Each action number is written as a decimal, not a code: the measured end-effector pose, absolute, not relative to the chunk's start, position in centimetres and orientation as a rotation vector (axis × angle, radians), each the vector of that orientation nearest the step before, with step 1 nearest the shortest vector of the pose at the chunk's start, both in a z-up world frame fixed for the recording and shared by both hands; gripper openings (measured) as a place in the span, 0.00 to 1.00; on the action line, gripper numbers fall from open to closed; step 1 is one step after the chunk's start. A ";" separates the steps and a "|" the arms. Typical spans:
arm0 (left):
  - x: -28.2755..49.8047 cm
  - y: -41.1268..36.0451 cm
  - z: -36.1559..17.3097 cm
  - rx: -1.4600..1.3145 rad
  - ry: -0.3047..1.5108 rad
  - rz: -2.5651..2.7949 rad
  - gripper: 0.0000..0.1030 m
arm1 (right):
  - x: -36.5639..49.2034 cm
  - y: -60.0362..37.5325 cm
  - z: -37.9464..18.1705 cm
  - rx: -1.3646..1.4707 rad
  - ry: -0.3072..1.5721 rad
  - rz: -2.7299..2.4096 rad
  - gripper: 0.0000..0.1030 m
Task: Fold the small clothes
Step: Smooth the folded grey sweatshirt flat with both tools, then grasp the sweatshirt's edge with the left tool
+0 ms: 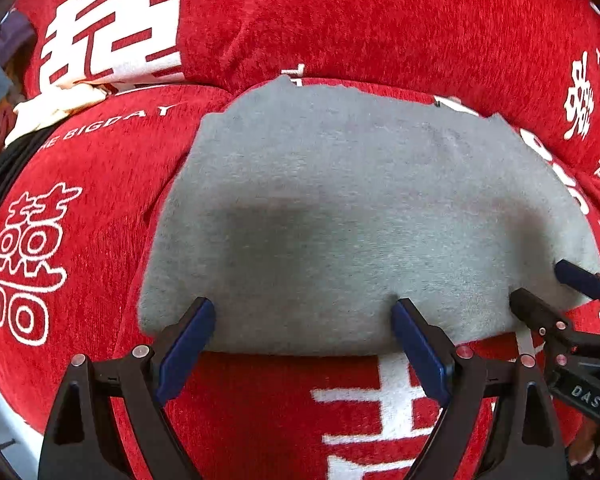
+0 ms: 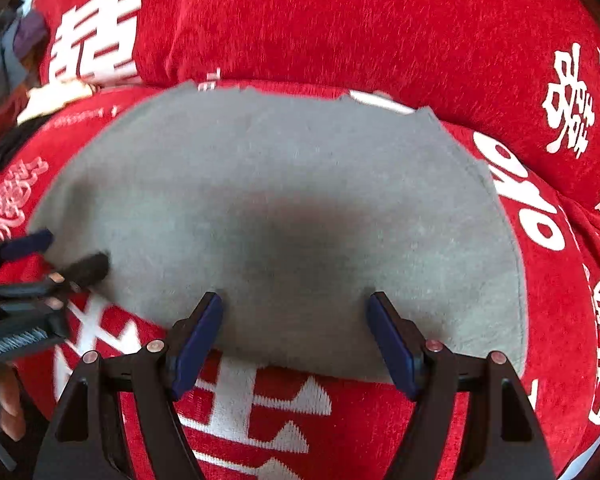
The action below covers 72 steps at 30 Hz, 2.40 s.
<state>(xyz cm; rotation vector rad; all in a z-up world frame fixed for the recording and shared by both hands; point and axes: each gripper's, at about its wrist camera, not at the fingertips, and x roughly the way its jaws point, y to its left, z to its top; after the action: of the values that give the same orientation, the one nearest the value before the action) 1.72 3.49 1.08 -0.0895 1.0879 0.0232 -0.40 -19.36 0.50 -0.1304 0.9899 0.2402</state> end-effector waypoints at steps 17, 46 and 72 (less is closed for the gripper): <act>0.3 6.7 1.4 -0.125 1.115 -0.052 0.88 | -1.3 -29.3 1.2 -0.021 0.996 0.166 0.76; 11.3 15.4 -0.4 -0.485 1.204 0.046 0.98 | 7.9 -27.2 2.9 0.095 0.969 0.068 0.88; 12.9 9.6 3.2 -0.389 1.165 -0.022 0.27 | 11.4 -18.2 0.2 -0.137 0.982 0.143 0.95</act>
<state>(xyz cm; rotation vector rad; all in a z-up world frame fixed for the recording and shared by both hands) 12.91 9.61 3.22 -0.3888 1.1648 -0.0223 11.37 -18.19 0.22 -0.1374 0.9818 0.1434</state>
